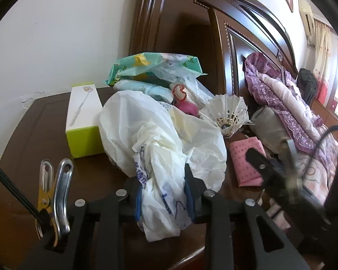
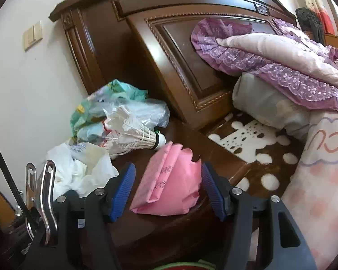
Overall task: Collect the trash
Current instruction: 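Grasp the white plastic bag with the left tool while the right tool grasps the pink paper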
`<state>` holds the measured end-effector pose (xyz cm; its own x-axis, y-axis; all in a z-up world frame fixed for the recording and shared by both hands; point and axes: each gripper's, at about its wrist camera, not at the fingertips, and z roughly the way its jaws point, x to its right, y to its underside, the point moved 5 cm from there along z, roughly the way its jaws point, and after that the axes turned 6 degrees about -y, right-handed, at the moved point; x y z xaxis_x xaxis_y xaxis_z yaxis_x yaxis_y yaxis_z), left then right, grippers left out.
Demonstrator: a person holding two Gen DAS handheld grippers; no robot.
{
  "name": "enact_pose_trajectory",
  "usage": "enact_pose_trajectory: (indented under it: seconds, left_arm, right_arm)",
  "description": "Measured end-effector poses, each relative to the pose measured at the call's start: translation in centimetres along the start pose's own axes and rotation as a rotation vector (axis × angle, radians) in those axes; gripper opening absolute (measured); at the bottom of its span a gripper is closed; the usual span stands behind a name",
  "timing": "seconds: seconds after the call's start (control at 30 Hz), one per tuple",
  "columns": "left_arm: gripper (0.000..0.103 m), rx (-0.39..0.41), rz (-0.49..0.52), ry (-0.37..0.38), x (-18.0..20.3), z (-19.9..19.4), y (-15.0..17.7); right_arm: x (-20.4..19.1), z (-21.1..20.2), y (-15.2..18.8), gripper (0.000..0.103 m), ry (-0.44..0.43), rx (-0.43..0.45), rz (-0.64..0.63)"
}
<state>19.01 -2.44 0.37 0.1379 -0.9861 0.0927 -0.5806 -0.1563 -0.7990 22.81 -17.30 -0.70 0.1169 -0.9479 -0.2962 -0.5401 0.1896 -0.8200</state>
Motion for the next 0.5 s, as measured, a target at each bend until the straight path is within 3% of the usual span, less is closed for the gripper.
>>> enact_pose_trajectory:
  seconds: [0.1,0.3,0.37,0.4,0.5]
  left_arm:
    - [0.030,0.001,0.002,-0.005,-0.4,-0.1,0.2]
    - [0.029,0.013,0.016,0.017,-0.5,-0.5,0.6]
    - [0.029,0.016,0.014,0.027,-0.8,-1.0,0.7]
    - [0.029,0.018,0.010,0.030,-0.9,-1.2,0.7]
    - [0.028,0.023,-0.009,0.037,-1.6,-2.2,0.9]
  right_arm:
    - [-0.2,0.5,0.5,0.062,0.016,-0.001,-0.009]
    - [-0.3,0.5,0.8,0.030,-0.016,0.008,0.012]
    - [-0.2,0.1,0.7,0.017,-0.026,0.019,0.016]
    - [-0.2,-0.2,0.6,0.005,-0.023,0.028,0.017]
    - [-0.6,-0.9,0.5,0.002,-0.036,0.039,-0.004]
